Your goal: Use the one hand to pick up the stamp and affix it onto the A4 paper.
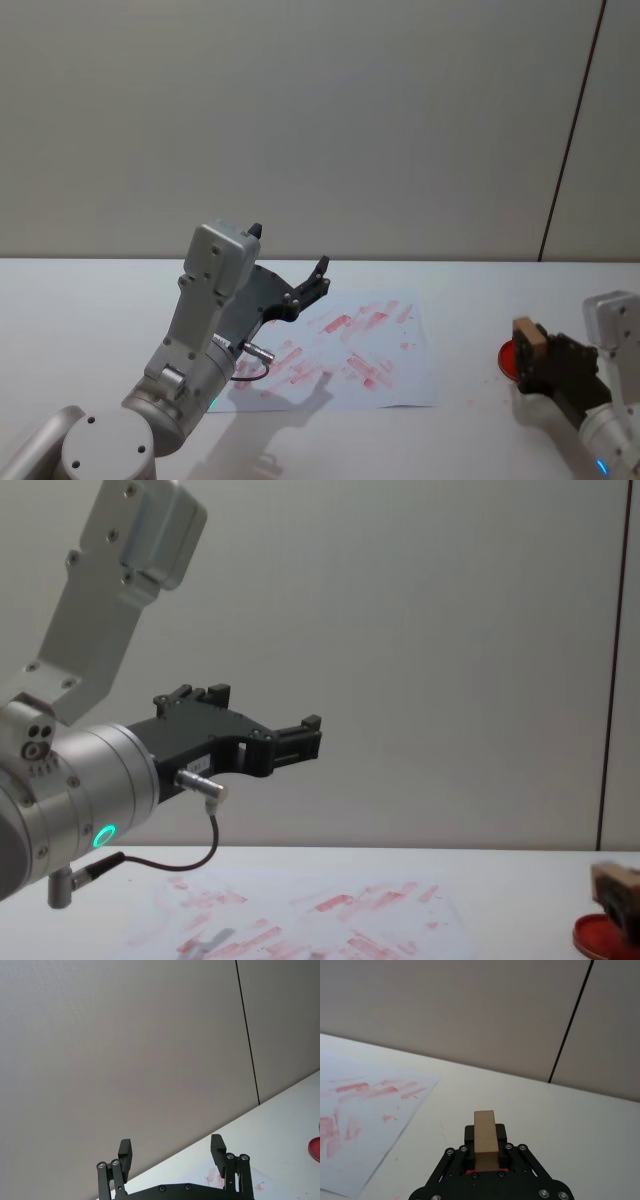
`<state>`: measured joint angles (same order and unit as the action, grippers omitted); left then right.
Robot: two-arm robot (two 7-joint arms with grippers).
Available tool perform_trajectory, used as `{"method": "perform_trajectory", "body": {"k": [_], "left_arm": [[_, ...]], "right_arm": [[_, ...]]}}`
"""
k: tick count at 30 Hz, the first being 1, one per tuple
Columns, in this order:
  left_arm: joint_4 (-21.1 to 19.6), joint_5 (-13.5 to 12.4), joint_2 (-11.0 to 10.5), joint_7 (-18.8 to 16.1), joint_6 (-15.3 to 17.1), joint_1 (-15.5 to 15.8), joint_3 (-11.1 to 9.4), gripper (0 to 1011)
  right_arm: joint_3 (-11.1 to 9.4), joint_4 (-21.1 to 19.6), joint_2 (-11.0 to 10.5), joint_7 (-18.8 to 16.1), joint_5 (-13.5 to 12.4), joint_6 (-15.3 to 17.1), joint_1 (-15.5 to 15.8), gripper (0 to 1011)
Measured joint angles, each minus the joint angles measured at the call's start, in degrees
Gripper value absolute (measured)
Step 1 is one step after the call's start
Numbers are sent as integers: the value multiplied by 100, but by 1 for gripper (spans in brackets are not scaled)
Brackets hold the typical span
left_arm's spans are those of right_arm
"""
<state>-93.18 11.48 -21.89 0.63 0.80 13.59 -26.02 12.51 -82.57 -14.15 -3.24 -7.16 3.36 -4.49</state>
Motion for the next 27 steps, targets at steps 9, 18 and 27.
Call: {"method": "perform_trajectory", "body": {"k": [9,18,27], "left_arm": [[0,0,0,0,0,0,0,1002],[0,0,0,0,0,0,0,1002],[0,0,0,0,0,0,0,1002]], "right_arm": [[28,-207,48,-369,-81,-269,-89,220],[135,-261,172,-925,-119,-248,-272,221],[294,-85,345,-1444,6,149,-516,221]]}}
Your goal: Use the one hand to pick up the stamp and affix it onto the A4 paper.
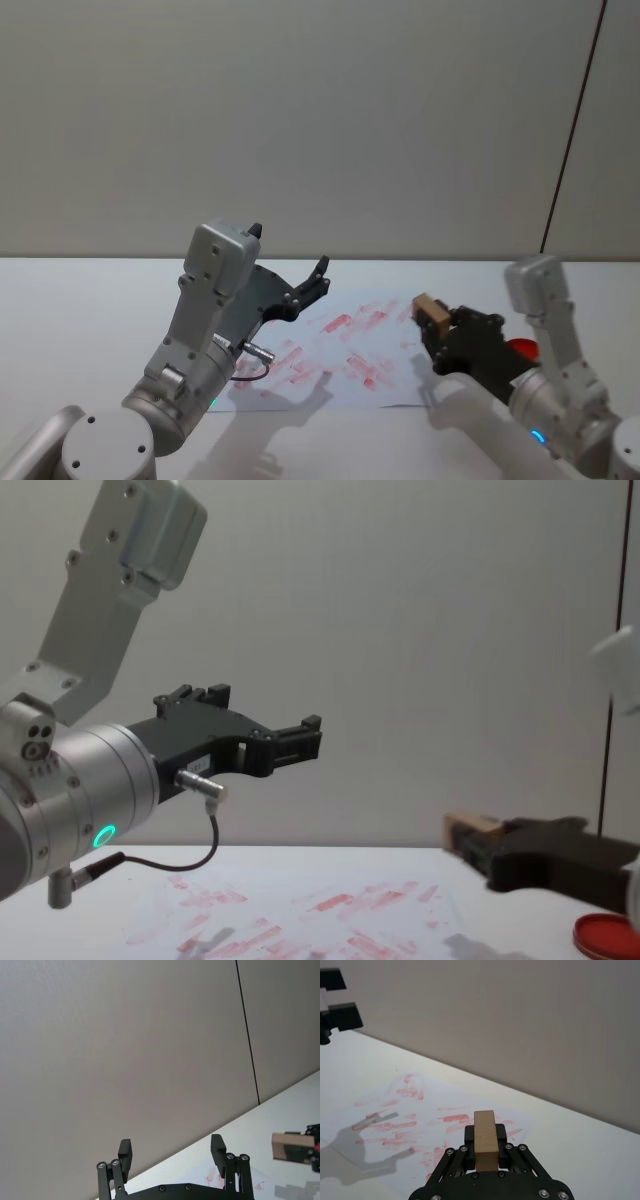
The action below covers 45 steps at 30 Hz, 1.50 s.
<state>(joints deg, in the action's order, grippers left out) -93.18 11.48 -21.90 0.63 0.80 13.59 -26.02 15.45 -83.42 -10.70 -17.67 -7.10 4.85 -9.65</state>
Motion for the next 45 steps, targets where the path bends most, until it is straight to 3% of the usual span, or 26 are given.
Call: {"method": "perform_trajectory", "body": {"k": [8,9,20,35,45], "left_arm": [[0,0,0,0,0,0,0,1003],[0,0,0,0,0,0,0,1003],[0,0,0,0,0,0,0,1002],[0,0,0,0,0,0,0,1002],[0,0,0,0,0,0,0,1003]], "right_arm": [[170,293,196,-285,251,540,-267,221],[219,398,255,-323,356,725,-344,221],[386,872,503,-264,635,1346,-659,220],[433,1170,674,-71,610,1720,-866,221],[395,1080,701,9,352,1798,-893,220]]}}
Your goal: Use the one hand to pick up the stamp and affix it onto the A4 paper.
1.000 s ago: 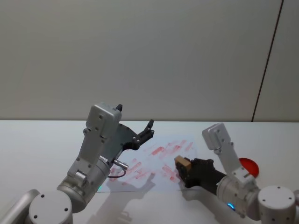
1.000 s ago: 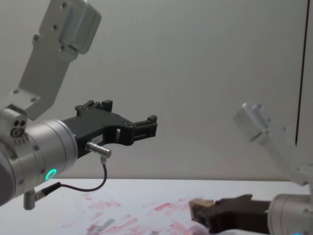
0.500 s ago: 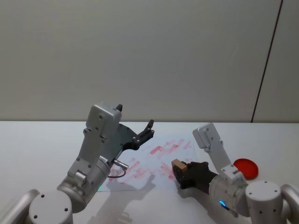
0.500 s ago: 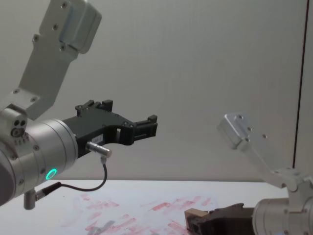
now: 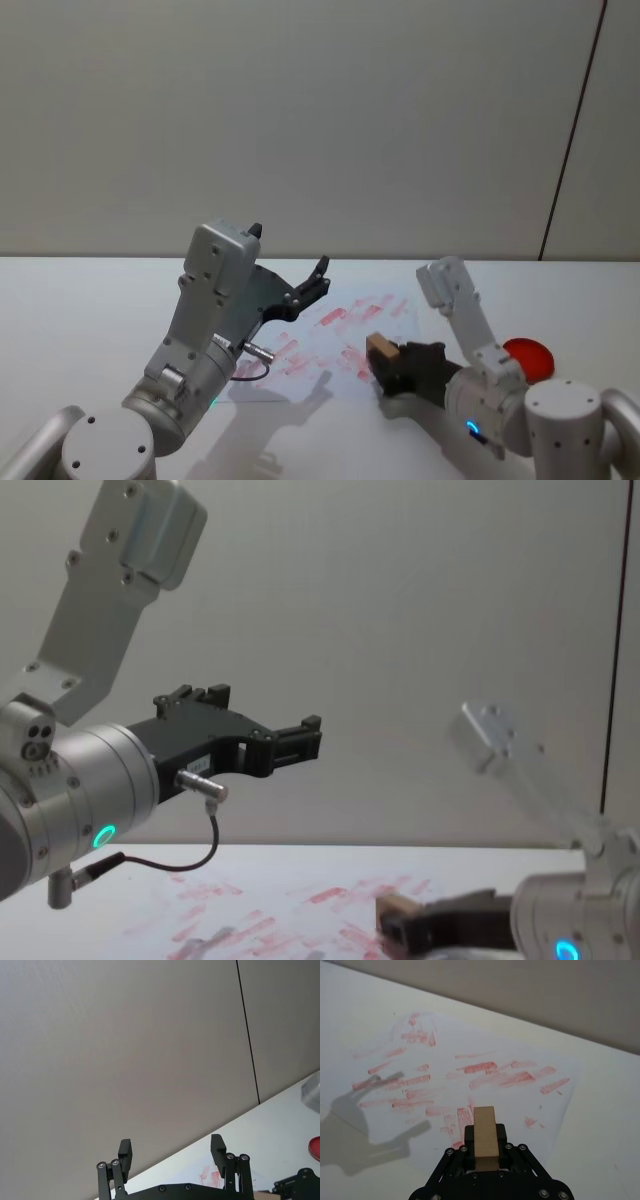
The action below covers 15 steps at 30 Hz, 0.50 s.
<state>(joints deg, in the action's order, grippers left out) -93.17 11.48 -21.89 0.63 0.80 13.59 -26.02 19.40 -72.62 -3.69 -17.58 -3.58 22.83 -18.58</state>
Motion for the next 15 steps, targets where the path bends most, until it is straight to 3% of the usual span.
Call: {"method": "perform_trajectory", "body": {"k": [15], "left_arm": [[0,0,0,-1,0,0,0,1003]], "right_arm": [[-298,-965,-185,127,-771,-72,151,221]]}}
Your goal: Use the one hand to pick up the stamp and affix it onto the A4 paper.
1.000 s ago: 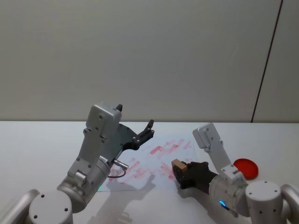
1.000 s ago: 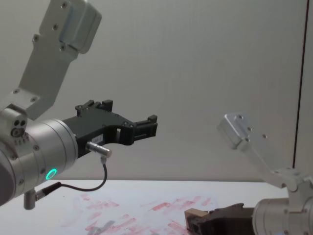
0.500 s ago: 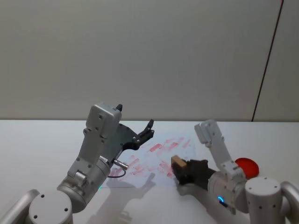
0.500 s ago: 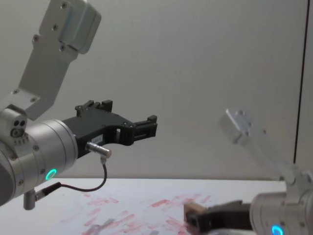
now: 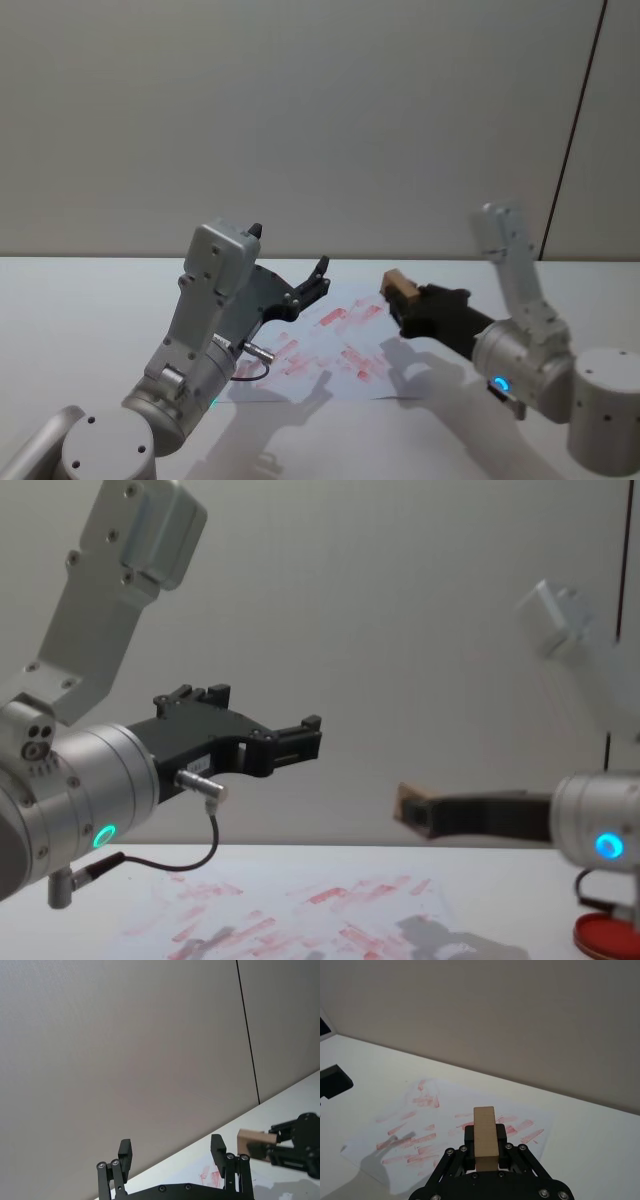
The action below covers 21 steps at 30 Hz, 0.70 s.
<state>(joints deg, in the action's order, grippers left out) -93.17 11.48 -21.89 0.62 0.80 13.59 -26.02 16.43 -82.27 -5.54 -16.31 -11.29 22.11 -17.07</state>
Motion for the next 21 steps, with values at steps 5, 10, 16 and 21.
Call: {"method": "perform_trajectory", "body": {"k": [5,10,16,21], "left_arm": [[0,0,0,0,0,0,0,1003],[0,0,0,0,0,0,0,1002],[0,0,0,0,0,0,0,1002],[0,0,0,0,0,0,0,1002]], "right_arm": [[-149,-348,-179,110,-179,-1,158,221],[-286,-571,-377,237,-256,2,350,221],[-473,-758,-666,429,-279,-29,662,220],[-594,-821,-865,556,-257,-96,877,221]]}}
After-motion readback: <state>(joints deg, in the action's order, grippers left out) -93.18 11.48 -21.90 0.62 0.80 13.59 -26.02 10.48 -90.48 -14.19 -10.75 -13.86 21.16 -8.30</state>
